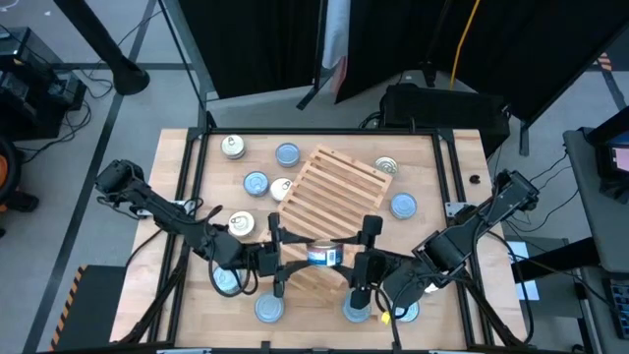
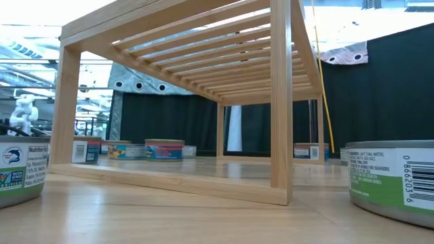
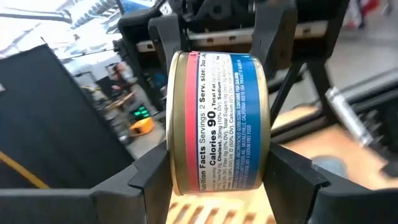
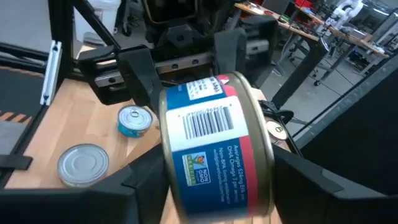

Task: Stack canned seafood by type on shelf
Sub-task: Put the blue-pink tuna can on the shelf

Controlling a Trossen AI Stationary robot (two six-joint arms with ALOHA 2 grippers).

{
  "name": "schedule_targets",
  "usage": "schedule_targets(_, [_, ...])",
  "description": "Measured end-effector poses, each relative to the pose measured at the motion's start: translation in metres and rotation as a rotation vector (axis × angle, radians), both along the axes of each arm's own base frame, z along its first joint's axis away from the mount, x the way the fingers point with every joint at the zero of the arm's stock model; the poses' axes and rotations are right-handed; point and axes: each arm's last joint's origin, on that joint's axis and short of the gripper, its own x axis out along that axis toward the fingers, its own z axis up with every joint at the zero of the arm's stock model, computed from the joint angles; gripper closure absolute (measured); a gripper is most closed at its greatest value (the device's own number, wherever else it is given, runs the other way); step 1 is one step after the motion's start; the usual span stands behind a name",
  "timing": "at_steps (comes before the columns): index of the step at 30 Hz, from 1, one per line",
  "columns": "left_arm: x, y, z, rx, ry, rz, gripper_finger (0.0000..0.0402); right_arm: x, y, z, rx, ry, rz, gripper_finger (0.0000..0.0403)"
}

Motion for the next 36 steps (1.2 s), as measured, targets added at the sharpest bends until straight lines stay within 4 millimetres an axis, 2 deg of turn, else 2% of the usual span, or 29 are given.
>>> schedule_targets(6, [-0.013, -0.001, 0.001, 0.146, 0.085, 0.057, 0.0194, -0.003, 0.004, -0.001, -0.003, 0.015, 0.017, 0.0114])
schedule_targets(11, [-0.024, 0.002, -0.006, 0.248, 0.23, 0.107, 0.0194, -0.007, 0.009, -0.002, -0.023, 0.026, 0.043, 0.0093])
schedule_targets(16, [-0.032, 0.003, -0.012, 0.312, 0.321, 0.097, 0.0194, -0.013, 0.012, -0.006, -0.05, 0.072, 0.057, 0.009])
schedule_targets(25, [-0.032, 0.014, -0.027, 0.37, 0.474, 0.084, 0.0194, -0.027, 0.009, -0.009, -0.045, 0.143, 0.04, 0.009])
schedule_targets(36, [-0.033, 0.016, -0.032, 0.377, 0.526, 0.028, 0.018, -0.035, 0.004, -0.005, -0.006, 0.143, 0.017, 0.009])
